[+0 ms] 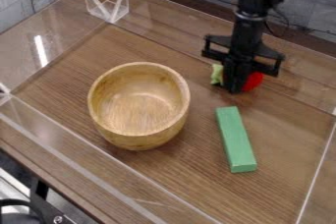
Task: Move the red fruit to the left side of the table
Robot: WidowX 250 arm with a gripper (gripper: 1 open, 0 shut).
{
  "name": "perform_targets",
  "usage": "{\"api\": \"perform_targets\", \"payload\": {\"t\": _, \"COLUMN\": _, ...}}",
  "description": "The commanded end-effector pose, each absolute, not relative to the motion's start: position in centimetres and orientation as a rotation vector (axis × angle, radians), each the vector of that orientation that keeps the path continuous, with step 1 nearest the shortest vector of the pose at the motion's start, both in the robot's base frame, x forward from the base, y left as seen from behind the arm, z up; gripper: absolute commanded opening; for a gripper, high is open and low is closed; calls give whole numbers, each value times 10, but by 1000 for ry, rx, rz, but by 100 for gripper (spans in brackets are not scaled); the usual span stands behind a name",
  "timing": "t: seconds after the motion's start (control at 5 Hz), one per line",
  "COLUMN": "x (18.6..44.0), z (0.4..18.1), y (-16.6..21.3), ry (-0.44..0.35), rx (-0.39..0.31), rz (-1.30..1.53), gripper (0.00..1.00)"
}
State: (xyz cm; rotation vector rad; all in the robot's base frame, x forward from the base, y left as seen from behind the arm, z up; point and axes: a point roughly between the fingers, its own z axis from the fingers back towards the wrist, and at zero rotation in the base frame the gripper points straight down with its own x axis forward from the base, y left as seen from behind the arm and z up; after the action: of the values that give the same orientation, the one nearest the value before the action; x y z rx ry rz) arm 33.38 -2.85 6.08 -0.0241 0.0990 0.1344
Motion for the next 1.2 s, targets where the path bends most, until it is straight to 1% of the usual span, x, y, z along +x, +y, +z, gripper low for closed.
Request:
{"api": "perform_targets", "payload": {"t": 0.0, "x": 348, "z": 110, "y": -15, "ry": -25, "rx": -55, "rz": 118, "gripper": 0}}
{"api": "perform_targets", "payload": {"t": 0.2, "x": 350, "z": 139, "y": 0, "ry": -54, "rx": -75, "rz": 133, "gripper": 0}}
{"api": "perform_targets", "payload": {"t": 0.4, "x": 352, "z": 138, "y": -7, "ry": -44, "rx": -80, "rz": 107, "gripper": 100}}
{"api": "perform_targets", "payload": {"t": 0.8, "x": 341, "z": 119, "y": -27, "ry": -8, "rx": -80, "rz": -11, "gripper": 100}}
{"api": "perform_targets", "payload": {"t": 1.0, "x": 342, "z": 110, "y": -42, "ry": 6, "rx": -78, "rz": -78, "gripper": 100}}
